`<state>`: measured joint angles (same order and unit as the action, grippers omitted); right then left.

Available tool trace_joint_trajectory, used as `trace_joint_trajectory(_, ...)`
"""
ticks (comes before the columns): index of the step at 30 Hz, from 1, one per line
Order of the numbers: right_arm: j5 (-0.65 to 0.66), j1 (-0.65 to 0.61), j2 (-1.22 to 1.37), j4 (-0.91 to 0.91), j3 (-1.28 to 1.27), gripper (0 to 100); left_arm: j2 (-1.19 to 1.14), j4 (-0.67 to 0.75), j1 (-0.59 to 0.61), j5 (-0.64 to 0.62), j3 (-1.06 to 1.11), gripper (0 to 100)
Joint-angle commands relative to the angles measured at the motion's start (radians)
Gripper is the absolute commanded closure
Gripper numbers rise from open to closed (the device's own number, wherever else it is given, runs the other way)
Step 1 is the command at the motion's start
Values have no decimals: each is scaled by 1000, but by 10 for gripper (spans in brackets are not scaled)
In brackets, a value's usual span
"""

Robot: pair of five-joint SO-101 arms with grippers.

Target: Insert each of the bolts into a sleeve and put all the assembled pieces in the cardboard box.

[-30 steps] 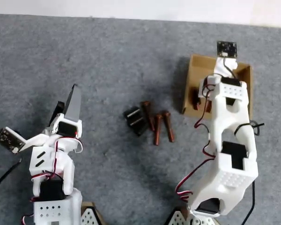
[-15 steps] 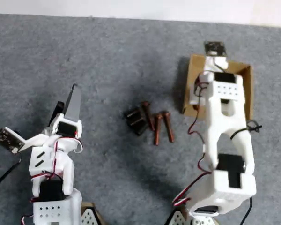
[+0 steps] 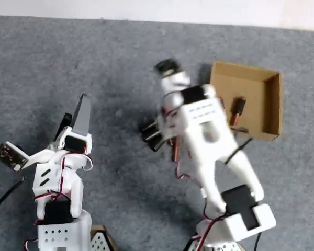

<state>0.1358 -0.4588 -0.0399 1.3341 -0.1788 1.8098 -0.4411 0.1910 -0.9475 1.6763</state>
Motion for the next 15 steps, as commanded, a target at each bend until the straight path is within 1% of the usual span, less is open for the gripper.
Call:
trace_joint_trajectory(1, -3, -96, -48, -139, -85, 736, 15, 21, 5, -8, 21, 691)
trace_joint_trajectory(8, -8, -226, -47, -357, -234, 736, 15, 21, 5, -8, 21, 691)
trace_joint_trajectory(12, -9, -239, -47, -481, -309, 736, 15, 21, 5, -8, 21, 691)
trace_joint_trajectory(15, -9, -231, -47, -515, -361, 736, 15, 21, 5, -8, 21, 691)
